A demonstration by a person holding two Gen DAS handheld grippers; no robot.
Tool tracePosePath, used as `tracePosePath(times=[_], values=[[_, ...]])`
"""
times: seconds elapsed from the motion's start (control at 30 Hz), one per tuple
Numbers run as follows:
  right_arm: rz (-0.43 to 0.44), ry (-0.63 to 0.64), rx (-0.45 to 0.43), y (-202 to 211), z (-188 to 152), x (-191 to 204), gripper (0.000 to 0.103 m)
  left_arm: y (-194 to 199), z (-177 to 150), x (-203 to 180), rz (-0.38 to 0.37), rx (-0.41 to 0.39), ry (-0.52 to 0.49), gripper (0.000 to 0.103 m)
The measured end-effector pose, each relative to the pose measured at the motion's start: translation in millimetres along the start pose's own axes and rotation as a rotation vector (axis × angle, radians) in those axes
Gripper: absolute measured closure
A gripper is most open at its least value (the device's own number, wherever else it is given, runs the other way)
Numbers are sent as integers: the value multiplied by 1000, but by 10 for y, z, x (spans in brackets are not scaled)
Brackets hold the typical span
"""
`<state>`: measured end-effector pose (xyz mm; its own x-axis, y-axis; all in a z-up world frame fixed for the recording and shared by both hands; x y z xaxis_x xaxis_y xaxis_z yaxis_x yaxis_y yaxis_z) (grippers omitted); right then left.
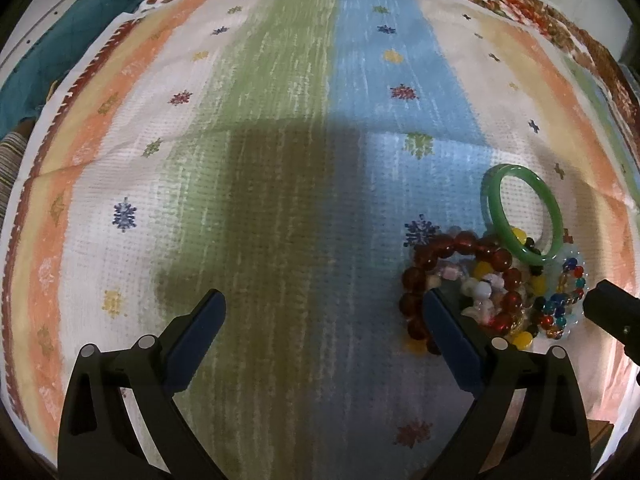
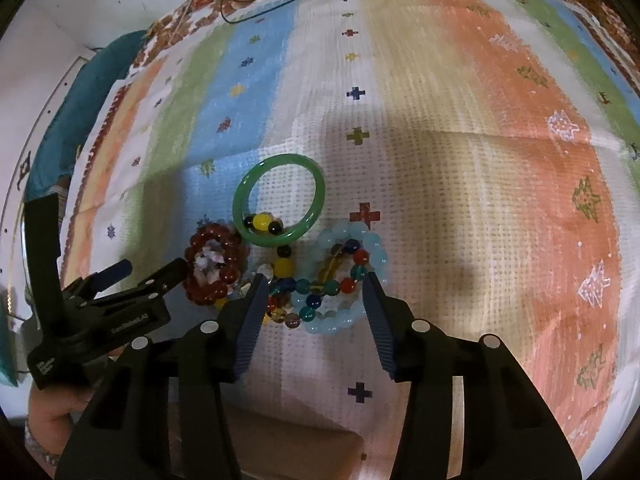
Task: Organize jewelry
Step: 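Close the left gripper on the dark red bead bracelet, then close the right gripper on the multicolour bead bracelet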
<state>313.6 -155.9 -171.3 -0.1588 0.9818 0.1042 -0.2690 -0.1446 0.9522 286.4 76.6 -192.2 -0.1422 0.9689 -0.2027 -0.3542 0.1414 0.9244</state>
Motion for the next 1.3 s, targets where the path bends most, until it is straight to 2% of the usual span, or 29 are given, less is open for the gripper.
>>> tracePosePath(times=[0.27,0.43,0.53,0.6,0.7,0.77,0.8,0.87,0.9,0.93,1.0,1.3], values=[[-1,13,30,-136,29,38,61,-69,22,-18,10,-2,-23,6],[-7,16,34,-179,45,43,72,-124,37,33,13,11,-16,6],[-3,15,34,-189,56,45,76,-161,25,5,30,9,-52,8],[-4,21,37,-202,64,58,77,-155,30,-16,19,6,-61,14],[-11,34,38,-205,62,75,78,-124,40,-57,9,-2,-73,32],[-14,41,37,-212,64,86,78,-112,36,-88,3,-6,-83,48],[-14,44,35,-214,63,88,78,-109,40,-106,2,-8,-87,52],[-15,48,34,-216,61,86,78,-118,14,-139,-2,-10,-100,73],[-15,49,34,-216,61,89,81,-113,6,-145,-1,-10,-105,79],[-13,52,39,-223,53,93,100,-117,-2,-161,1,-8,-110,89],[-10,55,57,-264,30,97,102,-132,-26,-179,13,-10,-123,90],[-40,82,34,-234,23,121,102,-78,-24,-211,15,-13,-129,90]])
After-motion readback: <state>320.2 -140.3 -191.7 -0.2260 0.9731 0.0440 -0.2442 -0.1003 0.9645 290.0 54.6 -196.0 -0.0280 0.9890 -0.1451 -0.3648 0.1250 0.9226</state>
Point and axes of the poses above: each gripper's, at about its wrist camera, not at the fingertips, and y roughly against the way its jaws point, x to its left, z to its top, the point moved 2 cm from there along -y, roughly the way its jaws point, and after that the axes turned 12 degrees about -z, right-handed, at the moved point
